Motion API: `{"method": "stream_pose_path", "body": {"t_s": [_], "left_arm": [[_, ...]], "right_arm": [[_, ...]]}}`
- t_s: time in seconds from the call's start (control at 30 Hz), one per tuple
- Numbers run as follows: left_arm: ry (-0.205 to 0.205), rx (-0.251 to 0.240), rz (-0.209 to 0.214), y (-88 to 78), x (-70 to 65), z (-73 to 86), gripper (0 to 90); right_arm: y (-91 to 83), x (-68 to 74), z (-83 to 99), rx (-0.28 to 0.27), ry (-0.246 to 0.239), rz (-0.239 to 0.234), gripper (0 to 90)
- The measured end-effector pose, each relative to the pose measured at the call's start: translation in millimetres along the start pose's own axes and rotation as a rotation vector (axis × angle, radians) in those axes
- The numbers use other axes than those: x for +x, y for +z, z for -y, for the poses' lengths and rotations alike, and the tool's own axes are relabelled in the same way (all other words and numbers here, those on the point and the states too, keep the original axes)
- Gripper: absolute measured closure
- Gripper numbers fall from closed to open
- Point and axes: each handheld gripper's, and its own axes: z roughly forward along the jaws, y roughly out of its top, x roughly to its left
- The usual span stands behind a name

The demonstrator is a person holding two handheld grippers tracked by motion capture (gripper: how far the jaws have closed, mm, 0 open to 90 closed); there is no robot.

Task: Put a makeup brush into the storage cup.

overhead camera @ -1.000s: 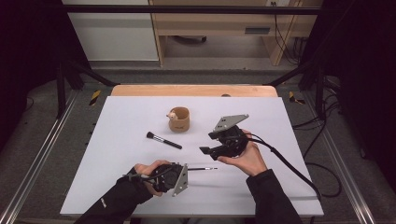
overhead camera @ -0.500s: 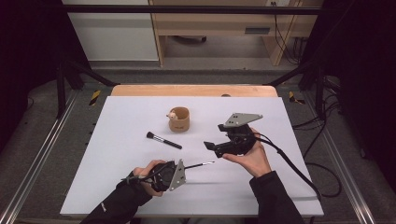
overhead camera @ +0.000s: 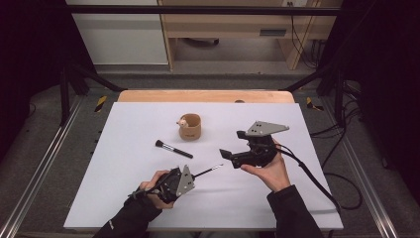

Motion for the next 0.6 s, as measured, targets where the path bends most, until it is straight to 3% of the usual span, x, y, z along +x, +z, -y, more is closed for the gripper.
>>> {"method": "stream_pose_path", "body": {"t_s": [0.6], "left_arm": [[-0.227,-0.046,-0.04,0.4,2.9,5.7,84.7]], "right_arm": [[2.3,2.7,12.1,-0.05,0.045,-0.017,14.1]]}}
